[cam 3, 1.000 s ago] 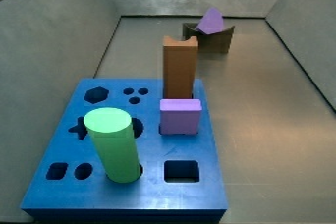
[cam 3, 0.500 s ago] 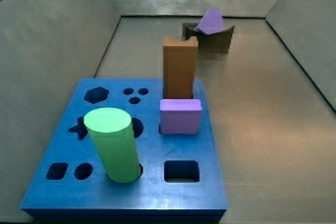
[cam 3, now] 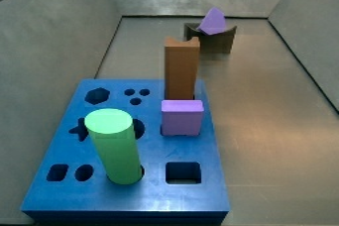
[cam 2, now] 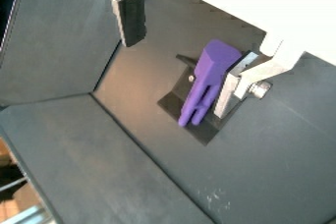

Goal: Pick up the 3 prong object. Move up. Place the 3 prong object on the fixture. Regrasp the 3 prong object. Move to above the board. Insert the 3 prong object.
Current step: Regrasp the 3 prong object.

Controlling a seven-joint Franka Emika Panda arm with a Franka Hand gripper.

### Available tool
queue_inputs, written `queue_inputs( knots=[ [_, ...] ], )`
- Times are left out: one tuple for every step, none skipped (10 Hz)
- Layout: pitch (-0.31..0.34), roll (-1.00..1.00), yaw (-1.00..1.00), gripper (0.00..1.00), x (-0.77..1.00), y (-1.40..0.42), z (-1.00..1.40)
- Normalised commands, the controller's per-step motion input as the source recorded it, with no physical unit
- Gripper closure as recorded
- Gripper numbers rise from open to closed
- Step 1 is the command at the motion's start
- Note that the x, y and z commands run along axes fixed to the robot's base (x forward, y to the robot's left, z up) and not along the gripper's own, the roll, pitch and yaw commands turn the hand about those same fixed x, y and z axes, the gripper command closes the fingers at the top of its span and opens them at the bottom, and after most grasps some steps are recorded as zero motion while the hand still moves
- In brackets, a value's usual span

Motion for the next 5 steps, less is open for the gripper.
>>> queue_inputs(
  knots=[
    [0.08,0.2,0.27,0.0,0.43,-0.05,-0.01],
    [0.034,0.16,0.25,0.0,0.43,-0.06,-0.01],
    [0.011,0.16,0.22,0.0,0.42,-0.06,-0.02],
    [0.005,0.16,0.19,0.0,0.4,-0.06,-0.01],
    [0.006,0.17,0.16,0.0,0.39,-0.06,-0.02]
  ],
)
